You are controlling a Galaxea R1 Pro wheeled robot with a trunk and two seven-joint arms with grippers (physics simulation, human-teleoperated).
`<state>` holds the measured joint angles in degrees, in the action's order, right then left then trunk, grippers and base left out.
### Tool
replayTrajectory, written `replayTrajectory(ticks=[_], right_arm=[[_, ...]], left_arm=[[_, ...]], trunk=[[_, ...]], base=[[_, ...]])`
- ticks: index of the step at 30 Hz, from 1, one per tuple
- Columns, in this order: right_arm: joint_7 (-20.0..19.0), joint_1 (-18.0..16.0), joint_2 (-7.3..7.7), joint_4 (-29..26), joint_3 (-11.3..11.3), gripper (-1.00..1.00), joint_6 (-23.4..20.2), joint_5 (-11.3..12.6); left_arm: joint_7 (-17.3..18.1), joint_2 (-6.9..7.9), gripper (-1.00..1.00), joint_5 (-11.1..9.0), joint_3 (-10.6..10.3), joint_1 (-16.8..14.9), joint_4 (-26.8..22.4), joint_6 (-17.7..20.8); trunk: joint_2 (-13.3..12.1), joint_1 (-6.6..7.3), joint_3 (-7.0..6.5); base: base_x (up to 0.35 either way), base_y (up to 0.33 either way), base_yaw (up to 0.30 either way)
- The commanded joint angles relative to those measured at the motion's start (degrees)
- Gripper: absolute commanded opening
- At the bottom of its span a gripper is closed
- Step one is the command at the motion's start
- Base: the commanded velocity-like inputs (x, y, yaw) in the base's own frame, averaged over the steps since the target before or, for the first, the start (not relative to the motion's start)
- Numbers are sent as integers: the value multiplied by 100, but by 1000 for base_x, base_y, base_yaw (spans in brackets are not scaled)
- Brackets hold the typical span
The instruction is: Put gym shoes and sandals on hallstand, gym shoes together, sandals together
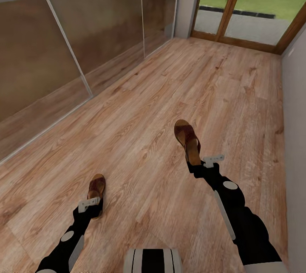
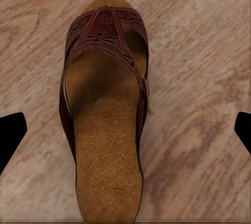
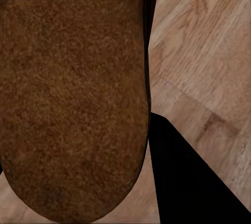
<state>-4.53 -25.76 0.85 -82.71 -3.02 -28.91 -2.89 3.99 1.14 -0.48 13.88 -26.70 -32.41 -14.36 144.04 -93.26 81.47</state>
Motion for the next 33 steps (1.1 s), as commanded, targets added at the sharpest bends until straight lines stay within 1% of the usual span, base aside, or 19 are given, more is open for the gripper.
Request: replayTrajectory(ticks=[1,17,33], right_arm=[[-13,-1,3,-5,-2,-100,-35,-10],[-10,-1,3,-8,0,-100,-35,-8],[-9,0,3,-8,3,-100,-35,-8]], left_arm=[[43,1,100,-5,27,-3,7,-15],[42,-7,100,-5,27,-9,15,-15],[40,-3,100,-5,27,-11,16,-15]], trunk=[[3,-1,26],[24,-42,384],[46,-84,870]], base=[[0,0,0],[0,0,0],[0,0,0]])
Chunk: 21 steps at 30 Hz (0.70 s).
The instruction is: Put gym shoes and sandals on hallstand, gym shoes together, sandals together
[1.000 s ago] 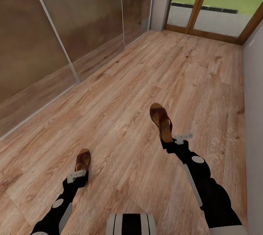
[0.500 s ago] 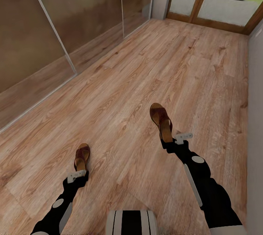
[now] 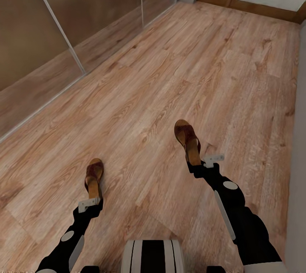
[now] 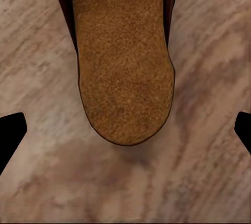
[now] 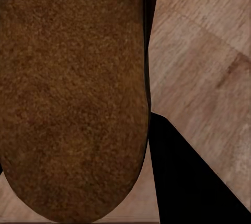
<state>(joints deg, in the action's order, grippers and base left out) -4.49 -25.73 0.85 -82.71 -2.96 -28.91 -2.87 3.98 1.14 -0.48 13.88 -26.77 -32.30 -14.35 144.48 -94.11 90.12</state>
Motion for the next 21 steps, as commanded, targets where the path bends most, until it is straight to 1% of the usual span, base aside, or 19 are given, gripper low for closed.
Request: replayTrajectory(ticks=[1,13,21], right_arm=[[-13,-2,3,-8,-3,-100,-35,-8],[-9,-2,3,-8,-3,-100,-35,-11],[-8,-4,3,-13,-3,-100,-35,-11]], left_arm=[[42,-3,100,-5,27,-3,4,-15],[42,-18,100,1,9,-3,1,-15],[42,-19,100,3,25,-3,-7,-20]], trunk=[[3,-1,35],[3,-1,144],[3,-1,216]], base=[[0,0,0],[0,0,0],[153,0,0]])
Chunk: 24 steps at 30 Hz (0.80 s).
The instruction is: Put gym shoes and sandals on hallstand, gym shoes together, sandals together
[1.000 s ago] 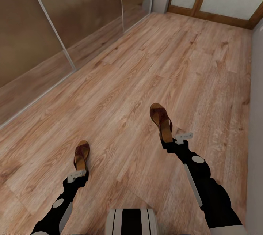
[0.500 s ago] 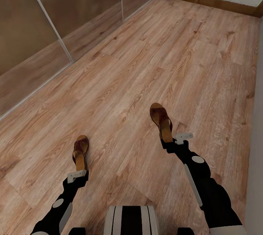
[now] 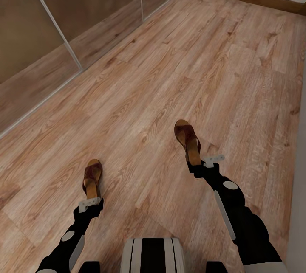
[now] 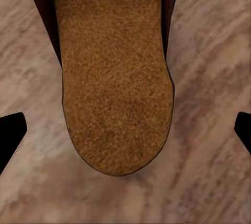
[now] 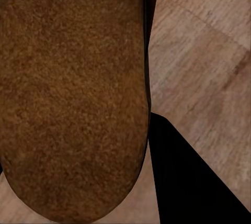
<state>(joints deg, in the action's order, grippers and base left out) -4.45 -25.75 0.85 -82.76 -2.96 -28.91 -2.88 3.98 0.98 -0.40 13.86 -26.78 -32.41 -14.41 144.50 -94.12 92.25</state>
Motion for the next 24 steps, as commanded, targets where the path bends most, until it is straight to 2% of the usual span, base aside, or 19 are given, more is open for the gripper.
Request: replayTrajectory(ticks=[1,24], right_arm=[[-12,-2,3,-9,-3,-100,-35,-11],[-12,0,3,-8,-3,-100,-35,-11]], left_arm=[[42,-3,100,-4,28,-3,5,-16],[42,7,100,-4,31,-3,6,-14]], trunk=[[1,0,11],[1,0,41]], base=[[76,0,0],[53,0,0]])
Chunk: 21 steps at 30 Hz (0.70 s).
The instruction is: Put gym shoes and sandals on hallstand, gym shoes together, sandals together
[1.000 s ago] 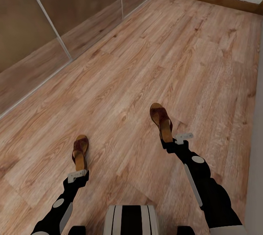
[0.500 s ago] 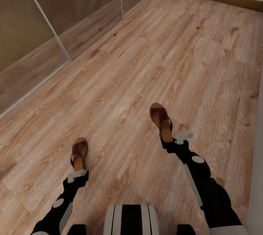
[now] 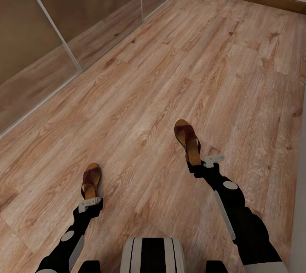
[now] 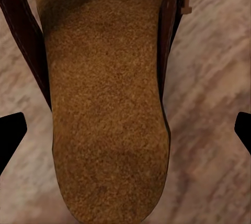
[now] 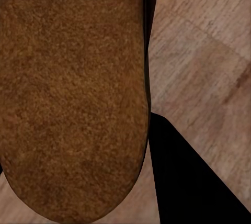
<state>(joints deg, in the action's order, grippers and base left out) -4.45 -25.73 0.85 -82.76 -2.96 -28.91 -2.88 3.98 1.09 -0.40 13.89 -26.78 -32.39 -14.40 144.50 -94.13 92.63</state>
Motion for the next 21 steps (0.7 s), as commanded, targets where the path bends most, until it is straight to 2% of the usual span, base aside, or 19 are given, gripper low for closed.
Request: replayTrajectory(ticks=[1,15,21], right_arm=[[-12,-2,3,-9,-3,-100,-35,-11],[-12,-2,3,-7,-3,-100,-35,-11],[-12,-3,3,-10,-3,-100,-35,-11]], left_arm=[[42,-3,100,-4,30,-3,6,-16],[42,14,100,-13,34,-3,13,-18],[42,14,100,-13,34,-3,11,-19]], trunk=[[1,1,3],[1,1,3],[9,-15,136]], base=[[2,0,0],[0,0,0],[0,0,0]])
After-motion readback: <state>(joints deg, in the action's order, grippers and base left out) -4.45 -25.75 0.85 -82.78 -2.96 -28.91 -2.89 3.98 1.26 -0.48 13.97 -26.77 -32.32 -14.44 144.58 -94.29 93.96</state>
